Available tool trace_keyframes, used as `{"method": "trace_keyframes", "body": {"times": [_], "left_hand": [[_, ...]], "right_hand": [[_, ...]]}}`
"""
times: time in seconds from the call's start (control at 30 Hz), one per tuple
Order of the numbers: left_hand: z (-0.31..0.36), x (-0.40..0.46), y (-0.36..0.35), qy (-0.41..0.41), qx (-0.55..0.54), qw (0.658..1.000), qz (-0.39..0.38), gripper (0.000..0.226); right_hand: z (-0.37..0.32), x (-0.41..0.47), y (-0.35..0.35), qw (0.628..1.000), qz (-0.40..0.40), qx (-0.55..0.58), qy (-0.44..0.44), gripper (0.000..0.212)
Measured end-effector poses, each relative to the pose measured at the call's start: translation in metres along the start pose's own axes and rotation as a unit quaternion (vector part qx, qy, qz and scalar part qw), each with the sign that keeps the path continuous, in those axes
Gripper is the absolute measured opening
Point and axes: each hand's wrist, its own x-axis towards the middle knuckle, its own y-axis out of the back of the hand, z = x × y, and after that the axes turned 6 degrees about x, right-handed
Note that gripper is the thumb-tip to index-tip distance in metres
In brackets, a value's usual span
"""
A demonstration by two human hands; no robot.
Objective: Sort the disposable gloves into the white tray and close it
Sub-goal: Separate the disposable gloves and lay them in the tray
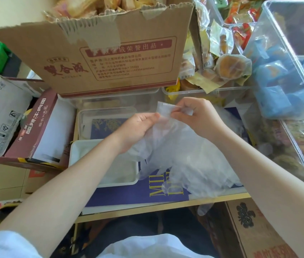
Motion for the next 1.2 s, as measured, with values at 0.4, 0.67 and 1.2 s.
{"method": "trace_keyframes", "body": {"times": [0.4,0.67,1.2], "left_hand": [[-0.015,-0.018,0.033,0.016,0.251,0.967,-0.051,0.015],[-0.015,-0.026,0.033,0.034,0.322,0.944,-0.058,0.013],[-0.013,-0.010,0.004,-0.036,0.076,0.991,0.104,0.022]], "right_hand": [[0.009,0.008,-0.006,0.995,-0.041,0.016,-0.092,0.015],[-0.003,0.005,-0.021,0.991,-0.117,-0.009,-0.064,0.029],[0.029,-0.018,0.000,0.940,-0.121,0.253,-0.195,0.024]]}}
